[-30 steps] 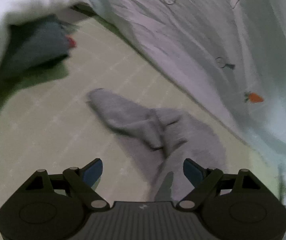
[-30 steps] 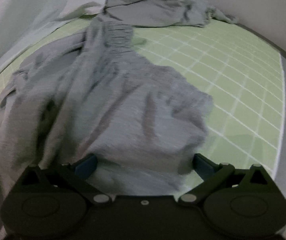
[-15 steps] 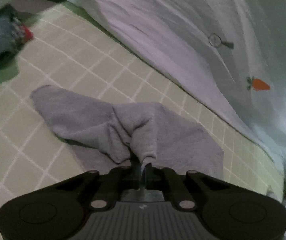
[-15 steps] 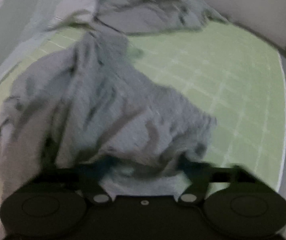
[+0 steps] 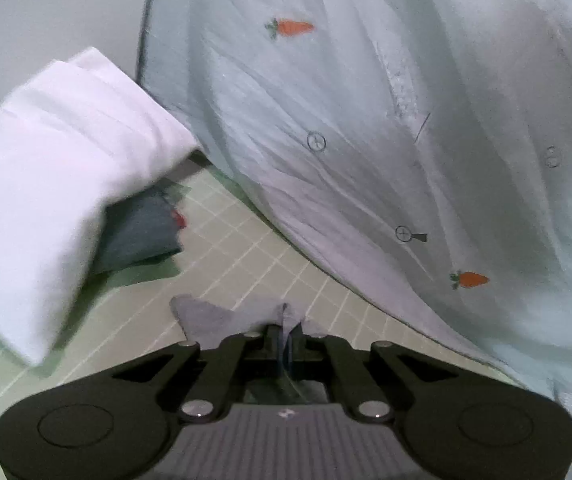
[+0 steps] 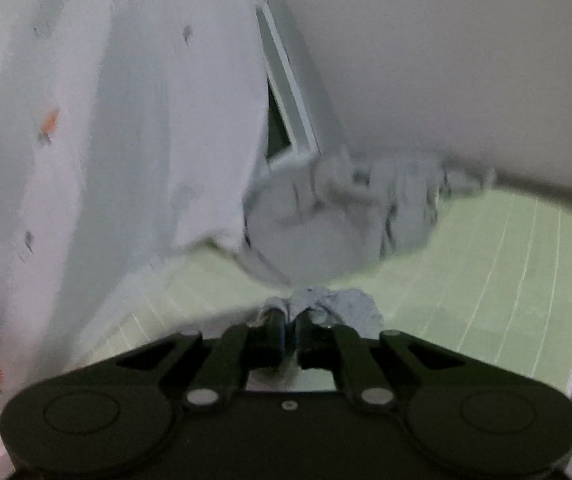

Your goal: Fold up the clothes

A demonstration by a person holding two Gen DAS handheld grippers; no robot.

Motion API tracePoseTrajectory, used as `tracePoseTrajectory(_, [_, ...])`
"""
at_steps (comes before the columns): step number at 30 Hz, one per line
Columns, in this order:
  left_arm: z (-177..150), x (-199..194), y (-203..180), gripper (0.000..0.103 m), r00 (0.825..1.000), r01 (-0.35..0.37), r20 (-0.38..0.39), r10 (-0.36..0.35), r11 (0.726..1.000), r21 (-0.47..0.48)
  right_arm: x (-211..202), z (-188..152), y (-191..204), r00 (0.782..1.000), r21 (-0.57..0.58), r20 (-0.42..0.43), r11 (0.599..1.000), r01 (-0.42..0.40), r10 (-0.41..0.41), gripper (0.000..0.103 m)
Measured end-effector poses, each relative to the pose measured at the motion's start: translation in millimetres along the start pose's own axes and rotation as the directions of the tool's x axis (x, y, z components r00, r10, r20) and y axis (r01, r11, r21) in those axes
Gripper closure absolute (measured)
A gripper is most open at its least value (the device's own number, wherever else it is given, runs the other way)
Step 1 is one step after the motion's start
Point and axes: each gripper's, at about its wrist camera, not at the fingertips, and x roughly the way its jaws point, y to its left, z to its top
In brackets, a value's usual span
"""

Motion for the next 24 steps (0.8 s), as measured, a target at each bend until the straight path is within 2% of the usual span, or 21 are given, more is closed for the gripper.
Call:
tracePoseTrajectory(3, [-24.9,-21.7,25.6,0.1,0.997,-0.063,-0.057,0.061,0.997,-0.038,-11.9,2.6,-13.0,1.0,-0.022,-0.008,1.0,0.02,-0.02,0.098])
tracePoseTrajectory(7, [-50.7,-13.9,46.3,0.101,0.979,-0.14,-0.16,0.125,0.986,-0.086,7.6,-13.0,-28.8,0.99,-0.031,-0.124,0.997,0.063,-0.067,0.098])
tracePoseTrajectory(10, [-47.9,-0.1,40.0,0.101,0.98,-0.129,-0.162,0.113,0.987,-0.098,29.1,-15.2,-20.1,0.986,-0.061,-0.154,0.997,0.047,-0.056,0.098])
tracePoseTrajectory(12, [-37.6,8.0,25.8,0.101,0.988,-0.108,-0.119,0.1,0.992,-0.066,41.0,-11.9,-5.7,0.99,-0.091,-0.133,0.996,0.025,-0.037,0.098])
tracePoseTrajectory(15, [-11.4,6.9,-1.5,0.101,0.998,-0.061,-0.018,0.061,0.998,-0.016,43.9,14.0,13.1,0.997,-0.056,-0.066,0.998,-0.034,0.03,0.099])
tracePoseTrajectory(17, [8.5,-2.7,-17.3,0.101,0.999,-0.02,0.05,0.02,1.0,-0.002,45.0,32.4,25.4,0.997,-0.031,-0.018,0.997,-0.076,0.076,0.099])
tracePoseTrajectory(21, [35.7,-38.9,-36.9,0.101,0.983,0.025,0.183,-0.033,0.998,0.05,34.2,67.3,38.4,0.984,0.012,0.086,0.988,-0.155,0.153,0.099])
tracePoseTrajectory(24, [34.7,-68.7,-32.2,0.101,0.972,0.047,0.225,-0.062,0.996,0.071,9.9,75.7,25.5,0.977,0.037,0.125,0.983,-0.18,0.174,0.099])
